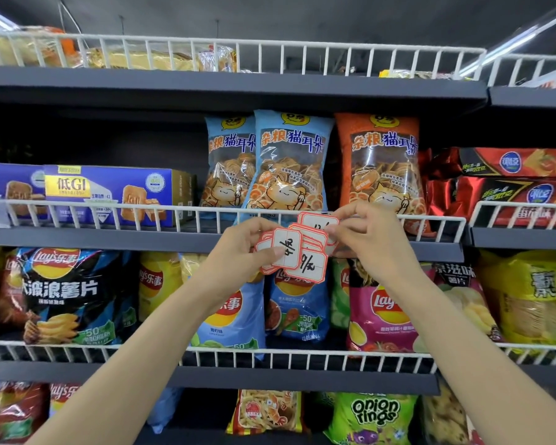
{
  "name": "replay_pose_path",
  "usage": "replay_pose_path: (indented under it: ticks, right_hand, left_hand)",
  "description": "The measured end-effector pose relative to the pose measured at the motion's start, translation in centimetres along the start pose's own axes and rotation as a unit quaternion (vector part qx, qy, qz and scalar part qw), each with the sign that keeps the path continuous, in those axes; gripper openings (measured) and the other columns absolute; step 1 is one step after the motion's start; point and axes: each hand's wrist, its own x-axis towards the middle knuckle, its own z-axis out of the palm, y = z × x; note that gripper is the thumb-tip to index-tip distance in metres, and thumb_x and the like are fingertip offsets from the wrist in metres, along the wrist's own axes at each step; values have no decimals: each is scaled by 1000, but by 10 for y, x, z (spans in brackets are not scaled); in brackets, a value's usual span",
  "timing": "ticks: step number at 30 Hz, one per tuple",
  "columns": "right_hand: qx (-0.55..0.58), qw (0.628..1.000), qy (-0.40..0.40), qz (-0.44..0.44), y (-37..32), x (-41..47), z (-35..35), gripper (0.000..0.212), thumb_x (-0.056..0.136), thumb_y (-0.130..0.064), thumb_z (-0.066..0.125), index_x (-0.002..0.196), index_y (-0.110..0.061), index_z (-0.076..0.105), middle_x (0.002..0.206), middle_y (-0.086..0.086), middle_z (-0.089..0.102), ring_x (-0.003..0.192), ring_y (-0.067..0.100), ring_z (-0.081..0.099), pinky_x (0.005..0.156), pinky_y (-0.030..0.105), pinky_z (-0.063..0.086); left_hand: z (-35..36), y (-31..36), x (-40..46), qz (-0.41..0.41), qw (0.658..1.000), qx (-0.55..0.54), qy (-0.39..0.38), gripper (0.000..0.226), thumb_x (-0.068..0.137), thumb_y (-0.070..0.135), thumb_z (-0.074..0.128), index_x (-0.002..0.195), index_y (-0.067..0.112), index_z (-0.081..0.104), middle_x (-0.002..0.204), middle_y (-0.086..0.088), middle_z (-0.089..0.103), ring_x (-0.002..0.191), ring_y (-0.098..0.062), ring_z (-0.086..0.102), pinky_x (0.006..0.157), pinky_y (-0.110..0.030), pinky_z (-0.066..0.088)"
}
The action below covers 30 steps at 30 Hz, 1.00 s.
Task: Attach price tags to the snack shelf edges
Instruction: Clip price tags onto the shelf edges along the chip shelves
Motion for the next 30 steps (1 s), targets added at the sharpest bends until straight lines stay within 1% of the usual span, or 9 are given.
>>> replay_pose_path:
  ticks: [4, 7, 9, 11, 16, 19, 22, 27, 30]
  right_hand:
    - [27, 998, -48, 27, 0, -3, -2, 10, 90, -4, 57, 86, -11, 64, 77, 7, 73, 65, 14, 69, 51, 20, 53]
    - [55, 996, -53, 36, 1, -5, -4, 14, 91, -7, 55, 87, -13, 67, 78, 2, 73, 67, 12, 70, 53, 20, 54]
    - [62, 997, -41, 30, 2, -5, -5, 17, 91, -7, 55, 86, -15, 68, 77, -1, 71, 67, 11, 70, 55, 20, 56]
    - [71, 997, -31, 29, 2, -5, -5, 18, 92, -6, 54, 85, -15, 68, 75, 0, 71, 65, 11, 70, 54, 19, 55]
    - [113, 992, 26, 49, 7, -1, -15, 11, 93, -5, 52, 92, -7, 63, 78, 2, 71, 61, 11, 70, 55, 23, 58]
    - [71, 992, 101, 14, 12, 7, -27, 10, 92, -8, 55, 93, -10, 64, 86, 0, 69, 67, 3, 68, 57, 20, 57]
    - [-15, 988, 151, -38, 17, 16, -37, 11, 90, -10, 59, 95, -12, 68, 87, 3, 68, 70, 6, 63, 53, 21, 57]
    - [-102, 982, 132, -85, 20, 27, -43, 21, 87, -7, 61, 106, -11, 69, 84, 2, 67, 66, 6, 60, 45, 16, 51]
    - [-151, 977, 110, -104, 20, 31, -44, 21, 87, -7, 61, 107, -12, 67, 85, 3, 66, 65, -3, 59, 43, 10, 46]
  left_hand:
    - [8, 4, 4, 17, 1000, 10, -22, 21, 88, -2, 57, 107, 7, 56, 97, -3, 68, 91, -15, 65, 79, -23, 55]
    - [14, 5, 6, 27, 999, 15, -25, 20, 88, -2, 56, 106, 9, 54, 98, -7, 69, 93, -19, 67, 81, -28, 57]
    - [17, 2, 6, 30, 999, 22, -18, 20, 89, 0, 55, 104, 13, 51, 96, -7, 71, 80, -12, 68, 65, -20, 55]
    - [20, 1, 6, 25, 999, 27, -8, 26, 90, 1, 55, 108, 16, 45, 93, -7, 73, 66, -6, 66, 52, -11, 45]
    - [25, -3, 9, 1, 999, 35, 6, 35, 89, 1, 56, 116, 21, 46, 98, -3, 71, 82, -8, 68, 64, -16, 52]
    - [32, 2, 13, -5, 998, 67, -12, 45, 90, 2, 56, 130, 18, 45, 108, -6, 68, 94, -12, 66, 81, -26, 55]
    - [42, 10, 18, -14, 996, 79, -38, 56, 90, 3, 56, 141, 14, 36, 113, -6, 66, 99, -14, 64, 91, -31, 52]
    - [52, 13, 25, -30, 994, 90, -49, 62, 89, 5, 57, 145, 11, 29, 128, -6, 59, 117, -17, 57, 103, -39, 45]
    - [55, 14, 25, -36, 995, 81, -48, 65, 90, 4, 57, 146, 11, 26, 123, -6, 62, 110, -15, 60, 100, -34, 46]
